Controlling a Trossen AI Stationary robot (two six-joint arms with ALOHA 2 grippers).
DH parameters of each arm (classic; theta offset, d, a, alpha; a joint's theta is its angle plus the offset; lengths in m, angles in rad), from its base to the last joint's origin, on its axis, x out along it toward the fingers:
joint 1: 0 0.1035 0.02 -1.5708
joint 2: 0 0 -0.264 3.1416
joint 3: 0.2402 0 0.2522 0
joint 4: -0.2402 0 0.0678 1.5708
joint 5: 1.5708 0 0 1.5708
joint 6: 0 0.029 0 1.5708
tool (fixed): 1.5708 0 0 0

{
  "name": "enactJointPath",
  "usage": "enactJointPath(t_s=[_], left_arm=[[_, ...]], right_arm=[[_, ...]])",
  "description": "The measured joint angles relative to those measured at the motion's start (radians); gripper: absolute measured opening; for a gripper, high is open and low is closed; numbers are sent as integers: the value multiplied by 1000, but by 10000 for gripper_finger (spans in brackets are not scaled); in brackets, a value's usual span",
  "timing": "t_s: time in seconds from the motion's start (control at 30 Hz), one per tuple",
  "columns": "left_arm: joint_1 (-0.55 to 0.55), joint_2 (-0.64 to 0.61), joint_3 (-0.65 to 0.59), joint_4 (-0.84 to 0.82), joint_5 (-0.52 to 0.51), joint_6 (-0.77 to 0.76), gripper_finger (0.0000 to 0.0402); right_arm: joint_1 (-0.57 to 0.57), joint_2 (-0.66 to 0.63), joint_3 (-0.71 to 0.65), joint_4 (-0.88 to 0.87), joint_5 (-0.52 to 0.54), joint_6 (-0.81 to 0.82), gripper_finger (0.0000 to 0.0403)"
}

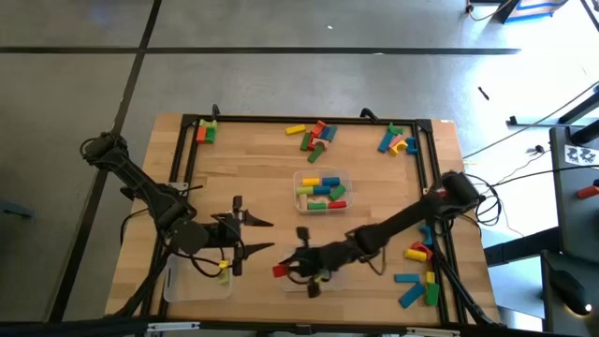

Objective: Sort blocks by size
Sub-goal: Put the red arch block into the bottom left transparent bin

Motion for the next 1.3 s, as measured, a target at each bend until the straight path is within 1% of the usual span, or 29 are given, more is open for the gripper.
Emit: enactJointPath(t_s=[0.1, 0.27, 0.57, 0.73, 0.9, 1.0, 1.3], left_arm=[[3, 0, 0, 3, 0, -1, 210], [7, 0, 0, 1, 0, -22, 210], [12, 0, 0, 6, -3, -34, 210], [21, 0, 0, 11, -55, -32, 210], [47, -1, 0, 52, -122, 16, 210], [66, -2, 0, 79, -126, 49, 210], [98, -3, 0, 71, -126, 51, 210]], right_arm=[[-25, 64, 51, 42, -28, -4, 39], [-52, 173, 148, 60, -60, -26, 39], [-80, 352, 353, 87, -78, -50, 39], [-80, 429, 455, 118, -77, -56, 39], [-80, 499, 558, 137, -76, -85, 39], [-86, 539, 612, 139, -78, -85, 39], [-106, 650, 745, 190, -76, -77, 40]])
